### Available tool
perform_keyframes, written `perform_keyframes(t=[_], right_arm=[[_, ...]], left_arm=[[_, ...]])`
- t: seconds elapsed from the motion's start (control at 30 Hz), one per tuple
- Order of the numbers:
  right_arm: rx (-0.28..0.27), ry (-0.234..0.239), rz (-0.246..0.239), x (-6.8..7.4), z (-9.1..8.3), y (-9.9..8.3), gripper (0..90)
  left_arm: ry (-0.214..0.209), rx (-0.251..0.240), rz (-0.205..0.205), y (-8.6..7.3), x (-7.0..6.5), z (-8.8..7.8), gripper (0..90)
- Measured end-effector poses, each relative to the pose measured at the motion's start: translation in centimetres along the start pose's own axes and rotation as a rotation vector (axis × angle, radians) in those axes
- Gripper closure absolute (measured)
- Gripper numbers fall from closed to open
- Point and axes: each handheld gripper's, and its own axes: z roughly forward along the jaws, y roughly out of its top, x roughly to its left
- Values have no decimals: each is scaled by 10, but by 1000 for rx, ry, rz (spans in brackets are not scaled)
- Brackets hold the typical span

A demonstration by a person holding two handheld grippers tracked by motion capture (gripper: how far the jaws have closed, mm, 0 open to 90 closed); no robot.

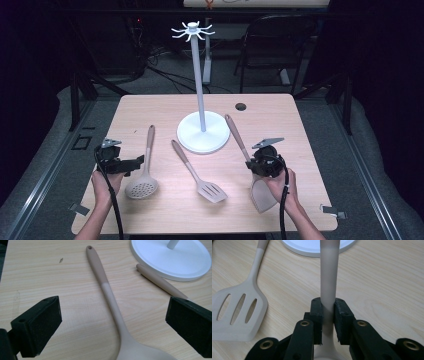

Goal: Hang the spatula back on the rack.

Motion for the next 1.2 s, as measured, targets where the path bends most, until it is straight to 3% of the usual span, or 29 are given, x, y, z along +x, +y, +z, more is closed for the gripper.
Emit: perform_keyframes(t=[0.23, 0.5, 0.6, 0.77, 1.2], right_arm=[[-11, -3, -16, 4, -1, 2, 786], [-36, -15, -6, 2, 3, 6, 786], [-48, -8, 5, -1, 2, 8, 786], [-66, 6, 15, -2, 7, 14, 786], [-99, 23, -37, 5, -1, 21, 786]], left_arm=[[-38, -34, 20, 6, -11, -3, 0], [-49, -46, 66, 14, -27, -4, 0], [-92, -57, 54, 18, -37, -4, 0], [-116, -48, 65, 23, -48, -2, 0], [-153, -24, 103, 43, -81, 12, 0]])
